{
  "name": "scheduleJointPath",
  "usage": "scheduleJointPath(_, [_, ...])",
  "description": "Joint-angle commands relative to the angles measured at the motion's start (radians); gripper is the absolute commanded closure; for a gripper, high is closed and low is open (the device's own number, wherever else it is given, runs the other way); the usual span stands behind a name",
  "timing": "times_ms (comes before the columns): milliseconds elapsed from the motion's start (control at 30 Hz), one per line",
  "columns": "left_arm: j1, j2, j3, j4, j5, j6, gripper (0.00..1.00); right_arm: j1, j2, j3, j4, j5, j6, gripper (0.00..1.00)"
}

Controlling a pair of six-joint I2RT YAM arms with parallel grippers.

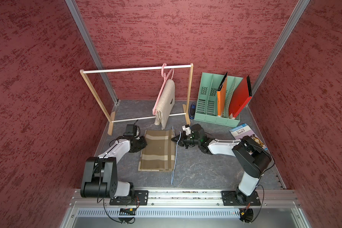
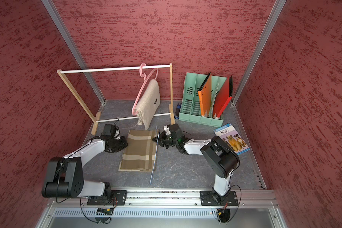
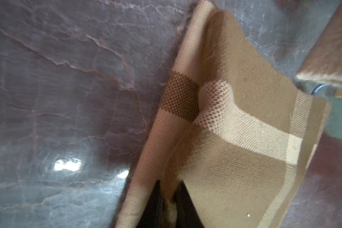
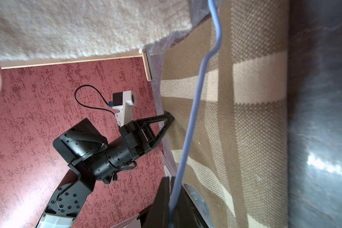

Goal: Hang the scarf on the hanger
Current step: Hang the scarf on the hanger, then place the hanger at the clothesline.

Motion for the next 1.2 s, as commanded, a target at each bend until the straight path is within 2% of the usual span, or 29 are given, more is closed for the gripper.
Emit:
scheduleJointPath(0, [0.012,-0.069,0.014,-0.007,-0.045,0.001,0.65,-0.001,0.004,0.006,0.02,0.006,-0.001,1.0])
scheduleJointPath(33, [0.012,-0.106,0.008,-0.013,-0.058,-0.001,0.56,-0.001,0.003,0.005,0.021,0.009,0.0,1.0])
scheduleJointPath(167, [0.008,-0.262,0.009,-0.049,-0.068,-0.005,0.33,-0.001,-0.006,-0.003,0.013,0.016,-0.005,1.0])
scheduleJointPath(233, [-0.004,-0.338,0.008,-0.043,-0.016,-0.01,0.26,-0.001,-0.008,-0.004,0.012,0.021,-0.007,1.0])
scheduleJointPath(300, [-0.027,-0.394,-0.002,-0.016,0.079,-0.028,0.23,-0.001,-0.01,-0.004,0.014,0.023,-0.006,1.0])
scheduleJointPath(467, [-0.143,-0.459,-0.069,0.169,0.365,-0.122,0.21,-0.001,-0.01,0.007,0.015,0.022,-0.009,1.0])
scheduleJointPath(567, [-0.268,-0.473,-0.123,0.305,0.423,-0.188,0.2,-0.001,-0.011,0.006,0.013,0.023,-0.011,1.0])
scheduleJointPath(667, [-0.374,-0.479,-0.158,0.397,0.403,-0.221,0.2,-0.004,-0.014,0.001,0.016,0.024,-0.009,1.0])
scheduleJointPath(833, [-0.515,-0.428,-0.182,0.418,0.305,-0.215,0.2,-0.01,-0.023,-0.01,0.019,0.027,-0.012,1.0])
scheduleJointPath(1167, [-0.642,-0.226,-0.17,0.5,0.225,-0.209,0.31,-0.048,-0.044,-0.087,0.075,0.021,-0.001,1.0])
